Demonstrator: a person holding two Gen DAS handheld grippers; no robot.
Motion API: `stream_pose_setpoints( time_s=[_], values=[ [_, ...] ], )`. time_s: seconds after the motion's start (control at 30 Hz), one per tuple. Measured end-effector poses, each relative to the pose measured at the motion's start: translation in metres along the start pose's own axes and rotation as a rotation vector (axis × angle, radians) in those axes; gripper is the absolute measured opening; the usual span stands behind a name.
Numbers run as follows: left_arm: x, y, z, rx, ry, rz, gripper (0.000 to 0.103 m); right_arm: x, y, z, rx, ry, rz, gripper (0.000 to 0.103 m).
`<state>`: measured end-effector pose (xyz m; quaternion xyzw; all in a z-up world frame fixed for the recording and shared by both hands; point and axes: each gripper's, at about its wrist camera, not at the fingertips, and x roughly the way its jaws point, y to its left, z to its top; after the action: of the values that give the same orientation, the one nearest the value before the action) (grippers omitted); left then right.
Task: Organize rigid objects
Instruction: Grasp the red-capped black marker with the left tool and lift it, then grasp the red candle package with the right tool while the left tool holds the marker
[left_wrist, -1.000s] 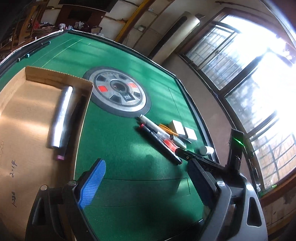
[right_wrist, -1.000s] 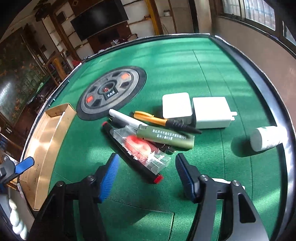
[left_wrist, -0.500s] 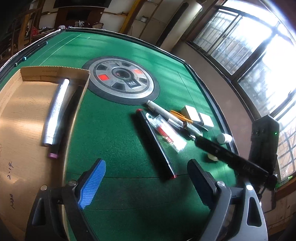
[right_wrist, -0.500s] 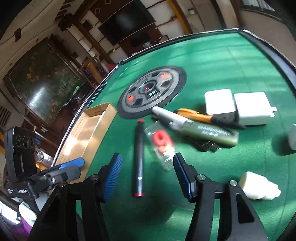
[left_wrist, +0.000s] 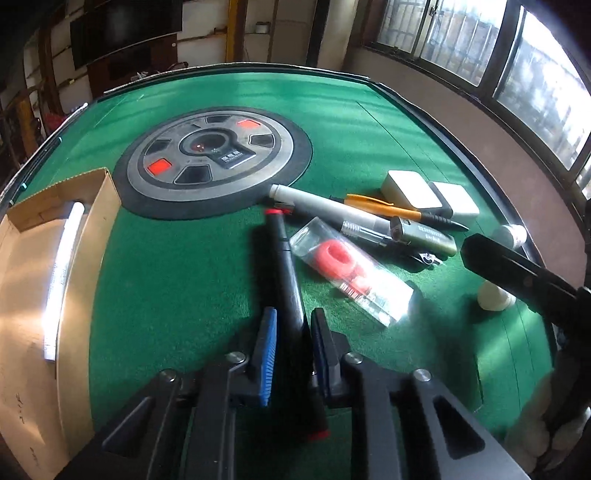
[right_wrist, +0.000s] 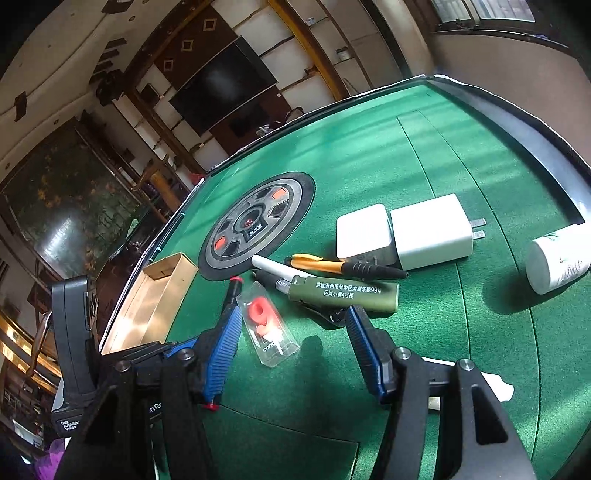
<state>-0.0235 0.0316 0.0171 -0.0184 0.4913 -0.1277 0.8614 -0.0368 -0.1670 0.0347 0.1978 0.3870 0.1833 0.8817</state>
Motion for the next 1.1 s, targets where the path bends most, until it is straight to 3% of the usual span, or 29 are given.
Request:
stream_pose_setpoints(
  time_s=[0.2, 0.4, 0.53, 0.8, 0.9, 1.1],
  values=[
    [-0.010, 0.020, -0.008, -0.059, 0.007, -0.019, 0.015, 0.003, 0.001, -0.001, -0.011, 0.015, 0.016, 0.059],
    [-0.006, 0.000, -0.009, 0.042, -0.068, 0.047, 0.019, 0.006, 0.009, -0.005, -0.059, 0.022, -0.020, 0.059],
    [-0.018, 0.020, -0.013, -0.049, -0.058, -0.084, 0.014, 0.010, 0.009, -0.006, -0.068, 0.036, -0.027, 0.059],
    [-0.081, 0.052, -0.032, -0.115, -0.156, -0.225, 0.015, 0.032, 0.039, -0.013, -0.172, 0.132, -0.092, 0.059],
    [-0.100, 0.063, -0.041, -0.143, -0.176, -0.251, 0.015, 0.050, 0.056, -0.011, -0.250, 0.173, -0.183, 0.059],
    [-0.130, 0.099, -0.053, -0.188, -0.223, -0.252, 0.015, 0.089, 0.079, -0.002, -0.354, 0.253, -0.269, 0.059]
  ],
)
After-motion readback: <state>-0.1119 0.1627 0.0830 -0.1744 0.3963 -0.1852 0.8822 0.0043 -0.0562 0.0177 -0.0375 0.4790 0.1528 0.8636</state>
